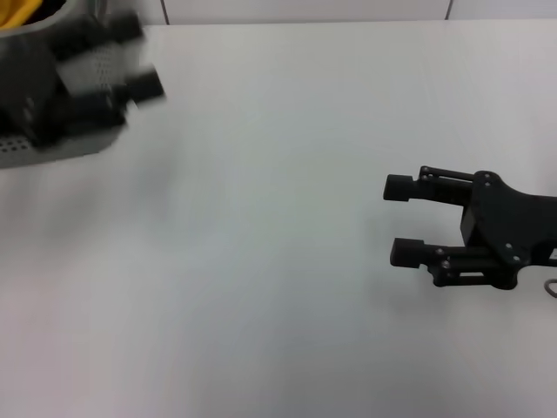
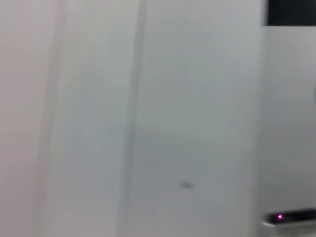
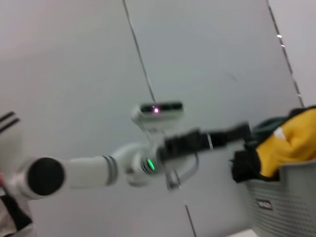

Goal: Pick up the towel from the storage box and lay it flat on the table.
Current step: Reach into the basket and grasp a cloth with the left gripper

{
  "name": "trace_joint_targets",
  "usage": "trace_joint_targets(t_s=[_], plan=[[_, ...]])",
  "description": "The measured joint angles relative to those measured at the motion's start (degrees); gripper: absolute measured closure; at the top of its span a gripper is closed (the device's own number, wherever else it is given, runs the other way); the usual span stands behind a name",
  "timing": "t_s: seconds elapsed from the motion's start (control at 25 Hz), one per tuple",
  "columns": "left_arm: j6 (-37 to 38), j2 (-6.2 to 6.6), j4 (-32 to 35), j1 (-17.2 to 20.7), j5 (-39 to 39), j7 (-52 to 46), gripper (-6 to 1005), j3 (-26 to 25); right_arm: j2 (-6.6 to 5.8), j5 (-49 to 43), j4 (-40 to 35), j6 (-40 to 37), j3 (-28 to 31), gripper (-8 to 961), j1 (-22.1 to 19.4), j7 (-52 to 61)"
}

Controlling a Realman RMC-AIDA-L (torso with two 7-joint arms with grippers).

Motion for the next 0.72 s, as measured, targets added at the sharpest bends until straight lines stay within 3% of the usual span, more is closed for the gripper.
trace_joint_targets(t_s=[0.12,0.32,0.48,0.52,0.72], plan=[[-5.74,-2.18,14.42,3.52,-0.32,-5.65,167,-2.07,0.18,-0.55,0.97,1.32,0.03,163,0.21,-0.07],[-19.55,-2.46,30.16,8.48,-0.76,-13.49,168,-1.49,0.33,-0.72,2.84,2.22,0.08,163,0.46,-0.70],[-26.11,-2.41,34.48,9.11,1.40,-15.29,168,-1.42,0.63,-0.66,4.35,2.30,0.08,163,0.76,-0.77],[-30.51,-2.48,37.19,9.13,5.76,-16.59,168,-0.71,0.77,-0.67,4.58,2.35,0.07,163,0.84,-0.78],[-37.29,-2.57,40.13,9.06,14.70,-17.85,167,3.25,1.52,-0.79,4.72,3.49,-0.03,163,0.89,-0.82]])
